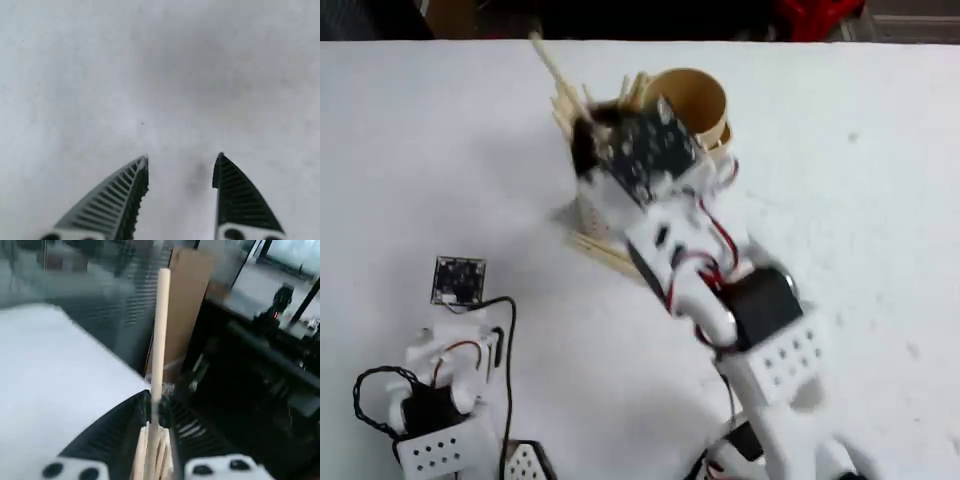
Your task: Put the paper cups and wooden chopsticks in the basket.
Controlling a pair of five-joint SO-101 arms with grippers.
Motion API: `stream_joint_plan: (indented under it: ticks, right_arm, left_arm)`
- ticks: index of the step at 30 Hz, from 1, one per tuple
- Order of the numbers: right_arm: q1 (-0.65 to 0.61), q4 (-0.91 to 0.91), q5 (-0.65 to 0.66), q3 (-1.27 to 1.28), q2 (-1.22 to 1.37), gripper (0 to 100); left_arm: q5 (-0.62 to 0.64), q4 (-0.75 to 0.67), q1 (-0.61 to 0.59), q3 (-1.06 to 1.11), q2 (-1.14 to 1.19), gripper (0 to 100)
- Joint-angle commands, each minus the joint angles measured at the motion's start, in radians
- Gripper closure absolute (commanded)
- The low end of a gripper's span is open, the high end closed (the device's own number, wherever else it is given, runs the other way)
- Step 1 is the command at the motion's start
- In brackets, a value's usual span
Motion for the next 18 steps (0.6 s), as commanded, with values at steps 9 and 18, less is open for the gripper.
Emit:
stream_joint_plan:
  ticks: [9, 18]
  right_arm:
    - [0.097, -0.16, -0.018, -0.345, 0.446, 98.1]
    - [0.102, -0.153, -0.018, -0.341, 0.461, 98.1]
  left_arm:
    - [-0.003, 0.002, -0.005, -0.003, -0.004, 78]
    - [-0.003, 0.002, -0.005, -0.003, -0.004, 78]
